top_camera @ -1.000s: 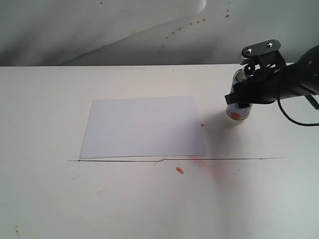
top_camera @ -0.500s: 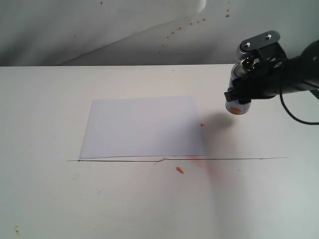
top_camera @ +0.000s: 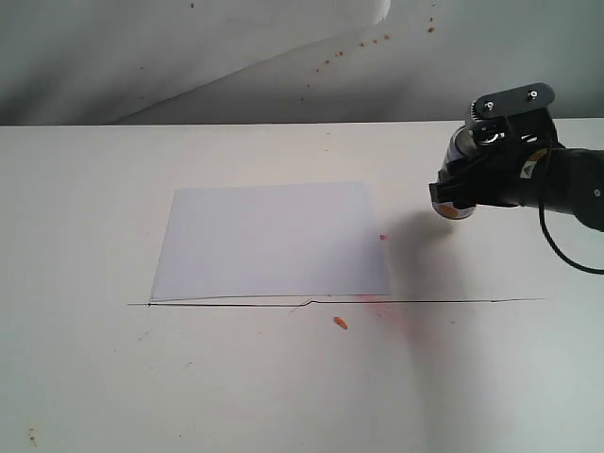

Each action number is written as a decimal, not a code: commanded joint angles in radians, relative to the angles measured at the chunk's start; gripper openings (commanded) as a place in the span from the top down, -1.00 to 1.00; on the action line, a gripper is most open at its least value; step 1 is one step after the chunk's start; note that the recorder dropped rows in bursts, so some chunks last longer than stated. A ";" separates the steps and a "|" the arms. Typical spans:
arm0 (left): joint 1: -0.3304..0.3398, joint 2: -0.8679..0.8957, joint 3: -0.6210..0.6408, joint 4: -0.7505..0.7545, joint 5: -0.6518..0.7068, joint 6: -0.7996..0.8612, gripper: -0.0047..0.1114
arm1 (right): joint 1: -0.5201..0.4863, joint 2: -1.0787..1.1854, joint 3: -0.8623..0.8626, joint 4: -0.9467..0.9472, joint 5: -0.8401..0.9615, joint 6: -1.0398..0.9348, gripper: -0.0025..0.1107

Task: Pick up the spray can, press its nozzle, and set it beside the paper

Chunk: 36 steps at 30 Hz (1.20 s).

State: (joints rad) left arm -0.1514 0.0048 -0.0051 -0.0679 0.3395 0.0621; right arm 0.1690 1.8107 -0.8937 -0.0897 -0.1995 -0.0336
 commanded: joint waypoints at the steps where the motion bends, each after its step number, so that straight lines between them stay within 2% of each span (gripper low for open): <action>1: -0.005 -0.005 0.005 -0.001 -0.015 -0.001 0.92 | 0.003 -0.015 -0.003 -0.030 -0.056 0.045 0.96; 21: -0.005 -0.005 0.005 -0.001 -0.015 -0.001 0.92 | 0.042 0.066 -0.003 -0.041 -0.014 0.096 0.96; 23: -0.005 -0.005 0.005 -0.001 -0.015 -0.001 0.92 | 0.042 0.070 -0.003 -0.039 -0.018 0.099 0.90; 26: -0.005 -0.005 0.005 -0.001 -0.015 -0.001 0.92 | 0.042 0.070 -0.005 -0.039 -0.034 0.099 0.61; 33: -0.005 -0.005 0.005 -0.001 -0.015 -0.001 0.92 | 0.042 0.070 -0.005 -0.039 -0.059 0.099 -0.50; 36: -0.005 -0.005 0.005 -0.001 -0.015 -0.001 0.92 | 0.042 0.087 -0.005 -0.039 -0.085 0.128 -0.62</action>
State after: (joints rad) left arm -0.1514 0.0048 -0.0051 -0.0679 0.3395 0.0621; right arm 0.2088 1.8824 -0.8930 -0.1238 -0.2500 0.0733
